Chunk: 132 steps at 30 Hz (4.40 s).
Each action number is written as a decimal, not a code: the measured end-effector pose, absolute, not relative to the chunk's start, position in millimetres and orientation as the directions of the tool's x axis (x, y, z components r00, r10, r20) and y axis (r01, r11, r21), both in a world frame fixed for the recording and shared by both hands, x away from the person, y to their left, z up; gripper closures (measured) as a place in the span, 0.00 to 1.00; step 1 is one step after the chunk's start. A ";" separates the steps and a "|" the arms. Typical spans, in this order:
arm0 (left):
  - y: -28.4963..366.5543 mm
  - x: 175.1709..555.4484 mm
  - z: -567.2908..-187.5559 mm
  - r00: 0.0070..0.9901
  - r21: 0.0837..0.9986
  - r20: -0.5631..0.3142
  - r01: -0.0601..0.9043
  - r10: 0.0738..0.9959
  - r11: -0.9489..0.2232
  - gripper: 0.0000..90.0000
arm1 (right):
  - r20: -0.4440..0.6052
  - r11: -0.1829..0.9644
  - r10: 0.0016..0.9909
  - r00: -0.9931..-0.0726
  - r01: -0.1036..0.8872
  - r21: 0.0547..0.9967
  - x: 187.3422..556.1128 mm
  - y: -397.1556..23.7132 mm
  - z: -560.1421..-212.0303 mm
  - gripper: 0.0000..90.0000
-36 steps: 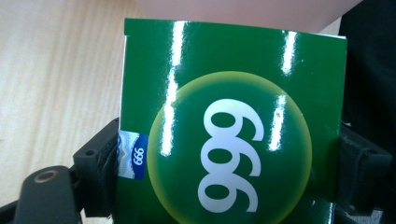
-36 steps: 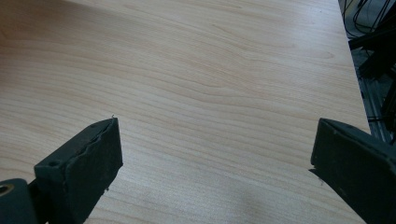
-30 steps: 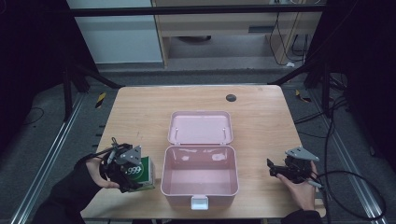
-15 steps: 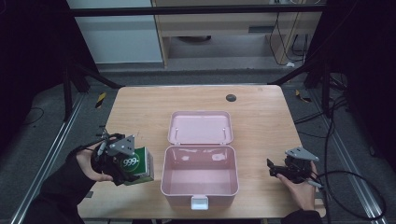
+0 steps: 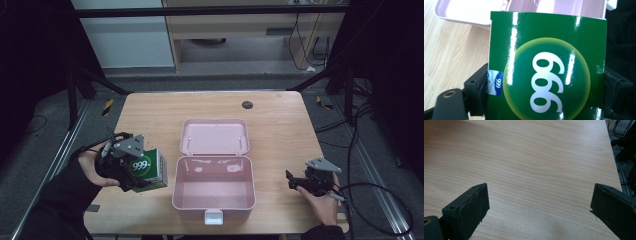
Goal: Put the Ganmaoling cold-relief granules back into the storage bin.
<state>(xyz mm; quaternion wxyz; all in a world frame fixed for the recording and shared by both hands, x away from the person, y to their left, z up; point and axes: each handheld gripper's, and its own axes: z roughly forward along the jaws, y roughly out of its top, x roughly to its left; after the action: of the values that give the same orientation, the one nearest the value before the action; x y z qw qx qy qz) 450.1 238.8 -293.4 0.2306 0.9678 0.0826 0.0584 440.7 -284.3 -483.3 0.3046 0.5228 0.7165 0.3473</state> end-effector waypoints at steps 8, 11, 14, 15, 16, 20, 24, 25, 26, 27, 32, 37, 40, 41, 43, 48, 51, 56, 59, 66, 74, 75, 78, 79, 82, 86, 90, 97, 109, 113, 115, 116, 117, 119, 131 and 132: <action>227.9 449.7 -281.8 0.983 0.457 0.073 0.115 0.166 -0.882 0.16 | -0.076 0.215 0.960 -0.269 0.536 0.817 440.9 -284.6 -483.3 0.02; 221.0 449.5 -279.9 0.985 0.459 0.071 0.108 0.157 -0.882 0.16 | -0.075 0.214 0.960 -0.269 0.535 0.817 440.9 -284.9 -483.1 0.02; 212.5 449.3 -276.4 0.987 0.459 0.072 0.094 0.143 -0.883 0.16 | -0.075 0.214 0.960 -0.269 0.535 0.817 440.9 -284.7 -483.2 0.02; 210.5 449.2 -275.6 0.987 0.463 0.072 0.091 0.140 -0.882 0.16 | -0.075 0.214 0.960 -0.270 0.535 0.817 440.9 -284.6 -483.2 0.02; 207.9 449.1 -274.6 0.988 0.467 0.074 0.084 0.134 -0.880 0.16 | -0.075 0.214 0.960 -0.270 0.535 0.817 440.9 -284.6 -483.2 0.02; 196.3 449.0 -272.0 0.991 0.466 0.071 0.064 0.110 -0.882 0.16 | -0.076 0.214 0.960 -0.269 0.535 0.817 440.7 -284.8 -483.0 0.02; 185.2 450.2 -272.1 0.994 0.456 0.068 0.049 0.090 -0.888 0.16 | -0.075 0.214 0.960 -0.269 0.534 0.818 440.7 -285.1 -482.9 0.02; 180.1 451.0 -272.7 0.994 0.453 0.067 0.043 0.083 -0.890 0.16 | -0.077 0.215 0.960 -0.269 0.534 0.818 440.7 -285.1 -482.9 0.02; 180.1 451.0 -272.7 0.994 0.453 0.067 0.043 0.083 -0.890 0.16 | -0.077 0.215 0.960 -0.269 0.534 0.818 440.7 -285.1 -482.9 0.02; 175.2 452.0 -274.0 0.995 0.452 0.061 0.042 0.078 -0.891 0.16 | -0.077 0.216 0.960 -0.270 0.534 0.817 440.7 -285.0 -482.9 0.02; 165.3 454.8 -276.4 0.996 0.463 0.061 0.029 0.065 -0.886 0.16 | -0.074 0.214 0.960 -0.270 0.535 0.817 440.5 -284.9 -482.9 0.02; 157.8 456.1 -279.3 0.997 0.468 0.063 0.018 0.054 -0.884 0.16 | -0.073 0.212 0.960 -0.270 0.535 0.818 440.4 -284.9 -482.8 0.02; 150.1 457.9 -282.5 0.997 0.460 0.061 0.007 0.040 -0.888 0.16 | -0.077 0.217 0.959 -0.273 0.535 0.817 440.5 -284.4 -483.2 0.02; 148.1 458.5 -283.3 0.998 0.459 0.061 0.003 0.035 -0.889 0.16 | -0.076 0.217 0.959 -0.272 0.536 0.816 440.5 -284.2 -483.3 0.02; 146.0 458.8 -284.3 0.998 0.457 0.061 0.002 0.034 -0.889 0.16 | -0.076 0.217 0.959 -0.272 0.536 0.816 440.5 -284.2 -483.3 0.02; 136.2 460.9 -288.8 0.998 0.453 0.061 -0.007 0.024 -0.891 0.16 | -0.076 0.217 0.959 -0.273 0.536 0.816 440.5 -283.8 -483.6 0.02; 131.2 461.5 -292.0 0.998 0.448 0.060 -0.011 0.018 -0.894 0.16 | -0.076 0.217 0.959 -0.274 0.536 0.816 440.5 -283.9 -483.5 0.02; 123.8 463.6 -300.0 0.999 0.441 0.054 -0.023 0.001 -0.897 0.16 | -0.076 0.219 0.958 -0.275 0.539 0.814 440.5 -283.2 -484.0 0.02; 120.0 464.0 -306.0 0.999 0.431 0.051 -0.024 -0.002 -0.902 0.16 | -0.077 0.220 0.958 -0.275 0.538 0.814 440.4 -283.2 -484.0 0.02; 114.3 464.6 -318.8 0.999 0.411 0.038 -0.027 -0.012 -0.911 0.16 | -0.082 0.226 0.957 -0.278 0.538 0.812 440.8 -283.1 -484.5 0.02; 112.7 466.1 -335.0 0.999 0.402 0.034 -0.029 -0.016 -0.915 0.16 | -0.079 0.223 0.957 -0.278 0.540 0.812 440.8 -282.6 -484.7 0.02; 112.4 466.3 -337.3 1.000 0.401 0.026 -0.023 -0.013 -0.916 0.16 | -0.078 0.223 0.957 -0.278 0.540 0.812 440.9 -282.5 -484.7 0.02; 110.7 467.0 -346.2 1.000 0.389 0.017 -0.019 -0.013 -0.921 0.16 | -0.082 0.228 0.957 -0.280 0.540 0.810 441.0 -282.4 -485.1 0.02; 110.7 467.0 -346.2 1.000 0.389 0.017 -0.019 -0.013 -0.921 0.16 | -0.082 0.228 0.957 -0.280 0.540 0.810 441.0 -282.4 -485.1 0.02; 111.2 468.0 -352.4 1.000 0.390 0.004 -0.011 -0.010 -0.921 0.16 | -0.081 0.228 0.956 -0.280 0.542 0.809 441.1 -282.3 -485.2 0.02; 111.7 468.8 -359.4 1.000 0.384 0.006 -0.004 -0.002 -0.923 0.16 | -0.080 0.227 0.956 -0.281 0.543 0.808 441.1 -282.0 -485.3 0.02; 113.0 469.6 -368.4 1.000 0.384 -0.012 0.003 -0.002 -0.923 0.16 | -0.083 0.230 0.956 -0.282 0.544 0.807 441.3 -281.9 -485.6 0.02; 112.4 469.4 -375.7 1.000 0.378 -0.010 0.004 0.000 -0.926 0.16 | -0.082 0.231 0.956 -0.282 0.546 0.805 441.2 -281.4 -485.8 0.02; 113.2 468.8 -388.2 1.000 0.358 0.005 0.003 0.005 -0.934 0.16 | -0.089 0.239 0.954 -0.288 0.545 0.804 441.6 -281.4 -486.3 0.02; 112.1 468.1 -390.7 1.000 0.357 0.015 -0.004 0.002 -0.934 0.16 | -0.089 0.240 0.953 -0.288 0.544 0.804 441.6 -281.5 -486.3 0.02; 111.7 468.0 -391.8 1.000 0.356 0.016 -0.005 0.000 -0.935 0.16 | -0.091 0.243 0.953 -0.290 0.544 0.803 441.7 -281.6 -486.3 0.02; 111.9 468.1 -392.6 1.000 0.358 0.013 -0.002 0.003 -0.934 0.16 | -0.092 0.243 0.952 -0.291 0.543 0.803 441.8 -281.6 -486.3 0.02; 112.6 468.5 -394.4 1.000 0.360 0.008 0.001 0.004 -0.933 0.16 | -0.090 0.242 0.953 -0.291 0.545 0.803 441.7 -281.5 -486.2 0.02; 112.9 468.5 -395.7 1.000 0.361 0.007 0.004 0.007 -0.933 0.16 | -0.089 0.242 0.953 -0.291 0.546 0.802 441.8 -281.5 -486.2 0.02; 112.8 468.8 -397.9 1.000 0.350 0.008 0.007 0.011 -0.937 0.15 | -0.084 0.241 0.952 -0.295 0.549 0.800 442.0 -281.2 -486.2 0.01; 112.7 469.2 -397.9 1.000 0.346 0.008 0.004 0.007 -0.938 0.15 | -0.084 0.241 0.952 -0.295 0.549 0.800 442.0 -281.1 -486.2 0.01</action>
<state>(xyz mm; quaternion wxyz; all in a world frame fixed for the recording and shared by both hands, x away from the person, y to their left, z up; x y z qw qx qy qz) 469.2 112.7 -397.9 0.1757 0.9844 0.0029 0.0045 442.0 -281.1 -486.2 0.2966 0.5142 0.7298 0.3391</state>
